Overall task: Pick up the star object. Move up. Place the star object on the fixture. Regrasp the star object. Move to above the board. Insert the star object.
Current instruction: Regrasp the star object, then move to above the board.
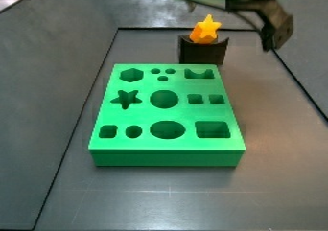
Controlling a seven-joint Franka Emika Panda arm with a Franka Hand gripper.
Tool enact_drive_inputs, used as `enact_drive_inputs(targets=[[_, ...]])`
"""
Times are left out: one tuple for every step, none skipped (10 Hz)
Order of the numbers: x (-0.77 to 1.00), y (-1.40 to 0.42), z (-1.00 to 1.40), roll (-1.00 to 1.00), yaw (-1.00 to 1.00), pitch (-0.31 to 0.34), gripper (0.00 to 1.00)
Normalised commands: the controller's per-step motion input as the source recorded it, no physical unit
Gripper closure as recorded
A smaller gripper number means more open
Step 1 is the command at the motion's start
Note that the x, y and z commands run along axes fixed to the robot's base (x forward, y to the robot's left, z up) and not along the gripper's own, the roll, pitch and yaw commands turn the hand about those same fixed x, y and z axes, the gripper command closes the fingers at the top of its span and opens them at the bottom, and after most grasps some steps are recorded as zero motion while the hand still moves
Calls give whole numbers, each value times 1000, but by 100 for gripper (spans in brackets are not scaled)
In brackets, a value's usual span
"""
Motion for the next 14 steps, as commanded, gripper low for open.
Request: enact_drive_inputs(targets=[[129, 4, -973, 75, 41, -31, 0], [120, -4, -814, 73, 34, -29, 0], [106, -6, -607, 74, 30, -16, 0], [97, -8, -459, 77, 26, -12, 0], [92, -9, -321, 75, 29, -11, 0], [87, -9, -173, 74, 31, -9, 0], [0, 0, 0, 0, 0, 0, 100], [-347, -37, 1000, 202, 138, -71, 100], [-345, -41, 1000, 175, 138, -87, 100], [-335, -37, 1000, 112, 127, -126, 100], [-322, -29, 1000, 45, 95, -138, 100], [-312, -29, 1000, 5, 62, -143, 100], [-300, -28, 1000, -7, 24, -146, 100], [-292, -26, 1000, -13, -1, -139, 100]])
